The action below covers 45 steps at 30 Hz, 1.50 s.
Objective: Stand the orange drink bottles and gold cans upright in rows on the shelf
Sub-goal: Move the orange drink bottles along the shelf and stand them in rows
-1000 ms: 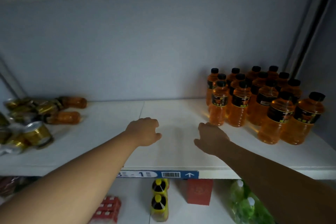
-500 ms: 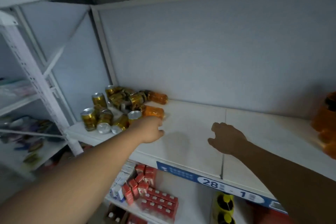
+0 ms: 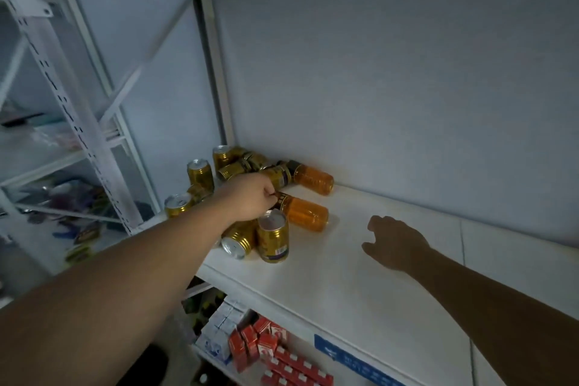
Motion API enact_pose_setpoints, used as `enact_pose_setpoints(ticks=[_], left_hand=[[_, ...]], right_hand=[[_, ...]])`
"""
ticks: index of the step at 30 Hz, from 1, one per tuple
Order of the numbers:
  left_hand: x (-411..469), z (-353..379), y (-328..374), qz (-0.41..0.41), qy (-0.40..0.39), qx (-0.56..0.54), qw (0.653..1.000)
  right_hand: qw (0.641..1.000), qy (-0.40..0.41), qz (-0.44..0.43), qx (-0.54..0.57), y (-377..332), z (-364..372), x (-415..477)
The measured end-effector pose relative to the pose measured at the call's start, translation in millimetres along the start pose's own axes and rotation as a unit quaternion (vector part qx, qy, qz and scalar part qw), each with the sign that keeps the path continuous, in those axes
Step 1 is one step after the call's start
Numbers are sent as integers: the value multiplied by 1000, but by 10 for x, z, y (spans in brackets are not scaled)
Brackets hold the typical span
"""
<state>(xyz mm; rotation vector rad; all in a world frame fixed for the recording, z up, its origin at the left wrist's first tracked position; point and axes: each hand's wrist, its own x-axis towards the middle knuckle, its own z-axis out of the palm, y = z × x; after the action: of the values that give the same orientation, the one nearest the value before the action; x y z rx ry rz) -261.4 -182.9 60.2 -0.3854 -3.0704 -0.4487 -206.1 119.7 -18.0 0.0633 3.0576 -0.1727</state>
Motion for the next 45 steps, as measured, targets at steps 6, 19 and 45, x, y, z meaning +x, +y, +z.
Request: enact_pose_setpoints(ticks=[6,19,45], left_hand=[[476,-20,-338,-8,-19,31,999],[1264,331,-760,193,-124,149,962],[1384,-149,-254,243,-121,-3,963]], right_hand=[[1000,-6,0,4,-60,-87,630],[999,45,-14,13,-689,-169,1750],[957,149,82,234,-498,27,1899]])
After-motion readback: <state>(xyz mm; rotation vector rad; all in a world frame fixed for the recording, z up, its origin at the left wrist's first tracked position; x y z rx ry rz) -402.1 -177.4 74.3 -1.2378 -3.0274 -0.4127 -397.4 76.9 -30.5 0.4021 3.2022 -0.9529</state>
